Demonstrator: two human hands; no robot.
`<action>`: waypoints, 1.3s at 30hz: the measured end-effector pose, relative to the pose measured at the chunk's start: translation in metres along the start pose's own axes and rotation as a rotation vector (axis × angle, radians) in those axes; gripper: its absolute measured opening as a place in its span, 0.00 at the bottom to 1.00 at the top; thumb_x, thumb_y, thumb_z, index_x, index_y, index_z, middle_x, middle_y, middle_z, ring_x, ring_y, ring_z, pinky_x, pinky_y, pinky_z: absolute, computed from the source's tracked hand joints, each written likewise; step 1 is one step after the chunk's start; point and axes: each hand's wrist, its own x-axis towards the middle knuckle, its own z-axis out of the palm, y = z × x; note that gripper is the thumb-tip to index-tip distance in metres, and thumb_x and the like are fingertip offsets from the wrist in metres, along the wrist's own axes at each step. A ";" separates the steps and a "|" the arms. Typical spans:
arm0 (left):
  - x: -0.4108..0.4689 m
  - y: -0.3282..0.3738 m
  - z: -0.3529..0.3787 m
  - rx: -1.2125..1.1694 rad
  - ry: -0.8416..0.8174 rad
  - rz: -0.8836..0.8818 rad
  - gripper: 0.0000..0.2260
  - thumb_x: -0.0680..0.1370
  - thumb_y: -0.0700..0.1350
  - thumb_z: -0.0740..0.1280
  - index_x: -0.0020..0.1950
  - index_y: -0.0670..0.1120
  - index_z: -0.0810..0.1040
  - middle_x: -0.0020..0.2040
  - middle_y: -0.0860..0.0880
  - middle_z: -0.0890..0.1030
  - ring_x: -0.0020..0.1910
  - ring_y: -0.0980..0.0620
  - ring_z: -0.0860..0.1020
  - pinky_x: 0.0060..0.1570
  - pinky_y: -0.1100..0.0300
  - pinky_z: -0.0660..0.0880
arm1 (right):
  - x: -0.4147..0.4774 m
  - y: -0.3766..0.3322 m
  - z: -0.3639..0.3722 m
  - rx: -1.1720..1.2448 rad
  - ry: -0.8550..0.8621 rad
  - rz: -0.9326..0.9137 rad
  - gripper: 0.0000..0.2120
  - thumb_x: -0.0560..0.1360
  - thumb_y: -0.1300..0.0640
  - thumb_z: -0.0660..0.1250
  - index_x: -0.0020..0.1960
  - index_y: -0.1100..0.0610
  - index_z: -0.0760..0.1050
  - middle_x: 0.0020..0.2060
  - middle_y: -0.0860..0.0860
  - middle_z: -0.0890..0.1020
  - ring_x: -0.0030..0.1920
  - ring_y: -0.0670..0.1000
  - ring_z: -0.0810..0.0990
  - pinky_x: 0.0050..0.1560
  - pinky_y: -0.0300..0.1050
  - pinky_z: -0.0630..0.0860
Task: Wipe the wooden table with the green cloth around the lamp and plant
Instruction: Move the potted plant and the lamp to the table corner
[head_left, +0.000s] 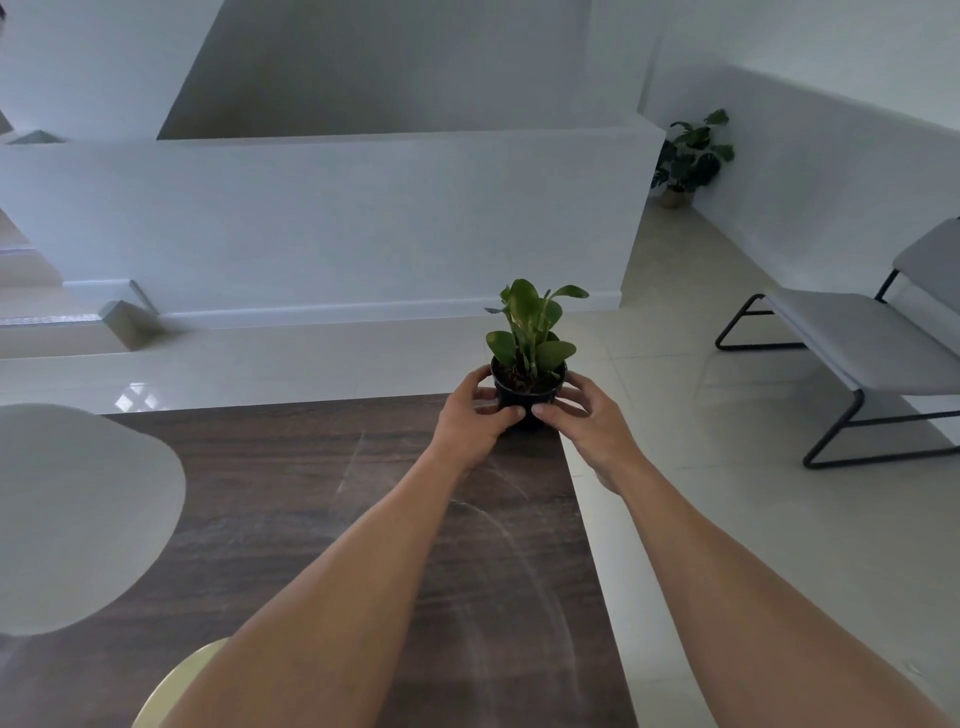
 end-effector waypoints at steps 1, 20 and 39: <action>-0.002 0.000 0.000 0.006 0.007 0.001 0.30 0.73 0.43 0.75 0.72 0.53 0.67 0.57 0.51 0.78 0.56 0.53 0.78 0.55 0.57 0.75 | -0.002 0.000 0.000 0.004 0.001 0.002 0.29 0.72 0.54 0.76 0.70 0.48 0.70 0.62 0.50 0.79 0.61 0.50 0.79 0.62 0.47 0.76; -0.158 0.001 -0.039 0.296 0.080 -0.041 0.02 0.77 0.46 0.69 0.45 0.51 0.77 0.42 0.53 0.80 0.42 0.54 0.78 0.45 0.58 0.77 | -0.148 -0.025 0.032 -0.388 0.154 0.020 0.05 0.74 0.58 0.70 0.43 0.50 0.75 0.42 0.48 0.81 0.44 0.50 0.81 0.51 0.53 0.82; -0.375 -0.077 -0.150 0.394 0.237 0.072 0.04 0.74 0.50 0.70 0.42 0.54 0.76 0.35 0.57 0.79 0.36 0.60 0.77 0.37 0.62 0.73 | -0.317 -0.054 0.174 -0.379 -0.018 -0.006 0.07 0.74 0.54 0.70 0.52 0.51 0.78 0.43 0.45 0.81 0.45 0.42 0.79 0.40 0.30 0.70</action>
